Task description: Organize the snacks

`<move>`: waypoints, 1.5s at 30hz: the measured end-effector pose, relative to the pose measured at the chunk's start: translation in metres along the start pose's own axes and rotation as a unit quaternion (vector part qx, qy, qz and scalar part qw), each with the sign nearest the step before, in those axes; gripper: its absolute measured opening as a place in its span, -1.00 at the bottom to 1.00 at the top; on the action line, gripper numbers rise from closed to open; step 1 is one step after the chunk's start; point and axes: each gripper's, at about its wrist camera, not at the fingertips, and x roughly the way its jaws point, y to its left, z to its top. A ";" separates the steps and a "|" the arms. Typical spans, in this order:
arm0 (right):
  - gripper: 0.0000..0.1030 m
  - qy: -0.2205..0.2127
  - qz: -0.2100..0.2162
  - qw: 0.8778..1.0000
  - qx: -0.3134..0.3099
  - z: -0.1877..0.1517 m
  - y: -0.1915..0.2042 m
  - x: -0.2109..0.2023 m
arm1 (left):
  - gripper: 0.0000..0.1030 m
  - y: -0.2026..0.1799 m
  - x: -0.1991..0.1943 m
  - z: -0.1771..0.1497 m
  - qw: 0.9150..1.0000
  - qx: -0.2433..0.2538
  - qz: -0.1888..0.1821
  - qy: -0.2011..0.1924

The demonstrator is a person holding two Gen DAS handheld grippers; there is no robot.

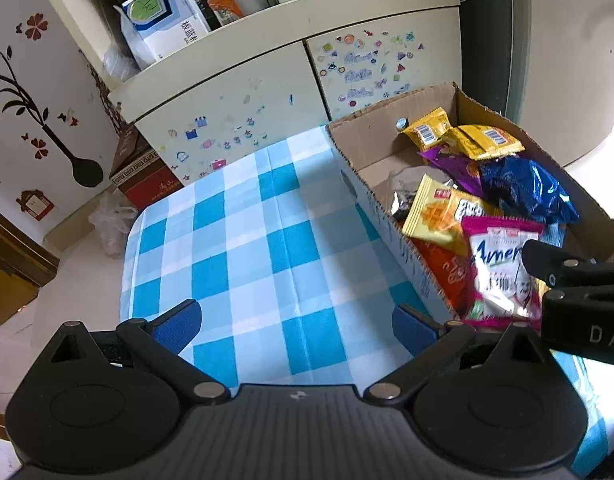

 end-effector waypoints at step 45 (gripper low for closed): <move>0.88 -0.023 0.124 0.973 -0.195 -0.090 0.157 0.077 | 1.00 0.159 0.048 -0.072 0.983 -0.185 -0.016 0.016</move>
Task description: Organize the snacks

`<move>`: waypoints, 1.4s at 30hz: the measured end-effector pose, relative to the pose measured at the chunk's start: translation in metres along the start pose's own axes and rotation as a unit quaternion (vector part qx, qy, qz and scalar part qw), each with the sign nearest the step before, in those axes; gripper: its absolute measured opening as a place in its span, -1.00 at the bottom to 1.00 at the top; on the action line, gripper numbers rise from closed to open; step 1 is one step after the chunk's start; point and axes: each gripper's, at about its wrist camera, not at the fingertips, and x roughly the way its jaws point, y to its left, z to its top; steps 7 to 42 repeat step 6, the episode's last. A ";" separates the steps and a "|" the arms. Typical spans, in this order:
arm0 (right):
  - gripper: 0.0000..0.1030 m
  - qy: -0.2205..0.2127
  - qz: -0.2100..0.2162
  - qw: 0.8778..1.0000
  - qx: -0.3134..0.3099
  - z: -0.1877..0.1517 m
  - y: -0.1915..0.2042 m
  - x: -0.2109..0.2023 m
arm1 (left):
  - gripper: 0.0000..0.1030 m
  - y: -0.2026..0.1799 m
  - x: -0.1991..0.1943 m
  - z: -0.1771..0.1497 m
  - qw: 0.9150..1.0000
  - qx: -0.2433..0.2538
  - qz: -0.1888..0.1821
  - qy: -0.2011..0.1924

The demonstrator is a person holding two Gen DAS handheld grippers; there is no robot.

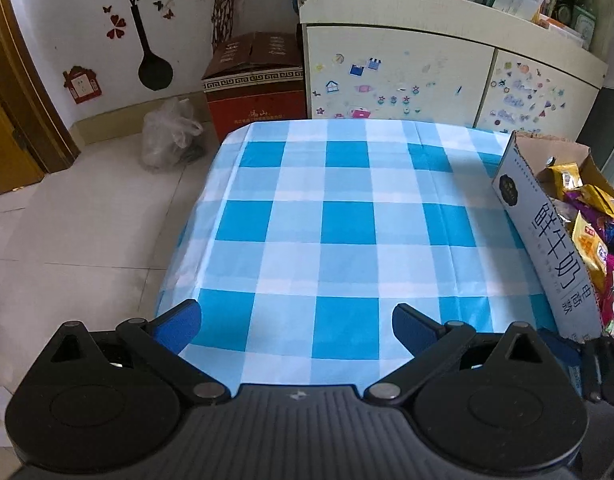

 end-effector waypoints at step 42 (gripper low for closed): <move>0.95 0.006 0.001 1.000 0.024 -0.002 -0.005 0.023 | 1.00 0.003 0.007 0.001 1.000 -0.013 -0.003 0.011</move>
